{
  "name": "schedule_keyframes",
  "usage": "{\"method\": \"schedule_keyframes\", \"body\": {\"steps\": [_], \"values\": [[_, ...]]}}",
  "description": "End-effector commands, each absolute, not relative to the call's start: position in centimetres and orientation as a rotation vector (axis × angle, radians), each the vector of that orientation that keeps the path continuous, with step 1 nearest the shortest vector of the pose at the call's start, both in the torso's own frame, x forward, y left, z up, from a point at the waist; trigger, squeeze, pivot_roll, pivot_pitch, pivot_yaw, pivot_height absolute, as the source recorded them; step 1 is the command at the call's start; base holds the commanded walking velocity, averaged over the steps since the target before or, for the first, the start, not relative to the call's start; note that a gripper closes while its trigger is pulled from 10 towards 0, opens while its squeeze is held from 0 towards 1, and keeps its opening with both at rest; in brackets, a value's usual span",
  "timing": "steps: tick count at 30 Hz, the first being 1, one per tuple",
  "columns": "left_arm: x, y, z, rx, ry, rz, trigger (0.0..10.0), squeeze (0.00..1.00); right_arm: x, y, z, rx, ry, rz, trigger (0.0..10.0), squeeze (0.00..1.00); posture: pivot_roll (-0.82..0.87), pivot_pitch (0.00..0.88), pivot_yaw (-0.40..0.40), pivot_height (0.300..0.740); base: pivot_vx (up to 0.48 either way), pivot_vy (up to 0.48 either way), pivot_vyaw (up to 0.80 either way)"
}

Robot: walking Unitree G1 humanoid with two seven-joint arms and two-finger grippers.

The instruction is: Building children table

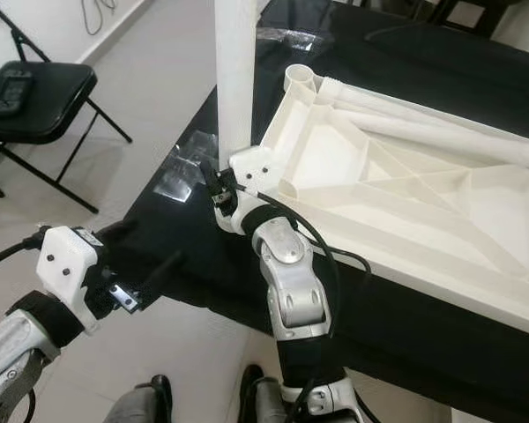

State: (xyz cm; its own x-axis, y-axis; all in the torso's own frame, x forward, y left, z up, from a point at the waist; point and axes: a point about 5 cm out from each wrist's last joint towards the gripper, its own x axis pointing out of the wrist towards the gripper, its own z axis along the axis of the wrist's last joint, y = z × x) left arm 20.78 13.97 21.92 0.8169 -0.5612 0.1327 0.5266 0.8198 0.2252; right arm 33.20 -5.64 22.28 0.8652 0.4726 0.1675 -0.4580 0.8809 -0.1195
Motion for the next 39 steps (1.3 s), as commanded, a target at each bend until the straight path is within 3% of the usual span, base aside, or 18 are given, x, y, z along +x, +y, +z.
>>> {"method": "schedule_keyframes", "body": {"steps": [1, 4, 5, 6, 8, 9, 11, 12, 13, 15, 21, 28, 29, 39], "values": [[20.7, 13.8, 21.6, 0.175, -0.190, -0.578, 10.0, 0.00, 33.9, -5.5, 17.3, -0.078, 0.056, 0.493, 10.0, 0.00, 0.11, 0.344, -0.112, 0.740, 0.000, 0.000, 0.00], [20.7, 13.9, 21.5, 0.177, -0.190, -0.575, 10.0, 0.00, 34.0, -5.6, 18.8, -0.039, 0.000, 0.480, 10.0, 0.00, 0.11, 0.342, -0.113, 0.740, 0.000, 0.000, 0.00], [20.7, 13.8, 21.5, 0.177, -0.190, -0.575, 10.0, 0.00, 33.7, -5.3, 19.2, -0.025, -0.005, 0.516, 10.0, 1.00, 0.12, 0.341, -0.113, 0.740, 0.000, 0.000, 0.00], [20.7, 13.7, 21.5, 0.178, -0.190, -0.577, 10.0, 0.00, 33.4, -4.6, 21.1, 0.020, -0.075, 0.665, 10.0, 1.00, 0.12, 0.341, -0.113, 0.740, 0.000, 0.000, 0.00], [20.8, 13.7, 21.5, 0.179, -0.191, -0.577, 10.0, 0.00, 33.3, -4.5, 21.6, 0.030, -0.095, 0.703, 10.0, 1.00, 0.12, 0.341, -0.113, 0.740, 0.000, 0.000, 0.00], [20.8, 13.6, 21.5, 0.179, -0.192, -0.578, 10.0, 0.00, 33.5, -4.5, 22.7, 0.039, -0.141, 0.804, 10.0, 0.54, 0.13, 0.338, -0.111, 0.740, 0.000, 0.000, 0.00], [20.9, 13.6, 21.6, 0.180, -0.193, -0.579, 10.0, 0.00, 33.6, -4.6, 23.5, 0.041, -0.169, 0.869, 10.0, 0.54, 0.13, 0.338, -0.111, 0.740, 0.000, 0.000, 0.00], [21.0, 13.5, 21.6, 0.183, -0.193, -0.581, 10.0, 0.00, 34.0, -5.1, 24.8, -0.021, -0.229, 1.018, 10.0, 0.00, 0.15, 0.335, -0.110, 0.740, 0.000, 0.000, 0.00], [21.0, 13.5, 21.6, 0.183, -0.193, -0.581, 10.0, 0.00, 34.0, -5.1, 24.8, -0.021, -0.229, 1.018, 10.0, 0.00, 0.15, 0.335, -0.110, 0.740, 0.000, 0.000, 0.00], [21.0, 13.4, 21.6, 0.183, -0.196, -0.590, 10.0, 0.00, 34.4, -5.8, 25.4, -0.125, -0.247, 1.190, 10.0, 0.00, 0.15, 0.334, -0.110, 0.740, 0.000, 0.000, 0.00], [21.0, 13.1, 21.6, 0.186, -0.196, -0.605, 10.0, 0.00, 34.7, -6.4, 25.6, -0.194, -0.207, 1.358, 10.0, 0.00, 0.16, 0.328, -0.116, 0.740, 0.000, 0.000, 0.00], [20.8, 12.8, 21.5, 0.195, -0.191, -0.609, 10.0, 0.00, 35.8, -7.0, 25.6, -0.183, -0.185, 1.402, 10.0, 0.00, 0.18, 0.328, -0.121, 0.740, 0.000, 0.000, 0.00], [20.8, 12.8, 21.6, 0.196, -0.194, -0.610, 10.0, 0.00, 36.1, -7.1, 25.5, -0.177, -0.178, 1.396, 0.0, 0.00, 0.19, 0.327, -0.119, 0.740, 0.000, 0.000, 0.00], [20.6, 12.7, 21.8, 0.197, -0.195, -0.610, 10.0, 0.00, 37.0, -8.1, 25.2, -0.154, -0.162, 1.392, 0.0, 0.00, 0.18, 0.332, -0.115, 0.740, 0.000, 0.000, 0.00]]}}
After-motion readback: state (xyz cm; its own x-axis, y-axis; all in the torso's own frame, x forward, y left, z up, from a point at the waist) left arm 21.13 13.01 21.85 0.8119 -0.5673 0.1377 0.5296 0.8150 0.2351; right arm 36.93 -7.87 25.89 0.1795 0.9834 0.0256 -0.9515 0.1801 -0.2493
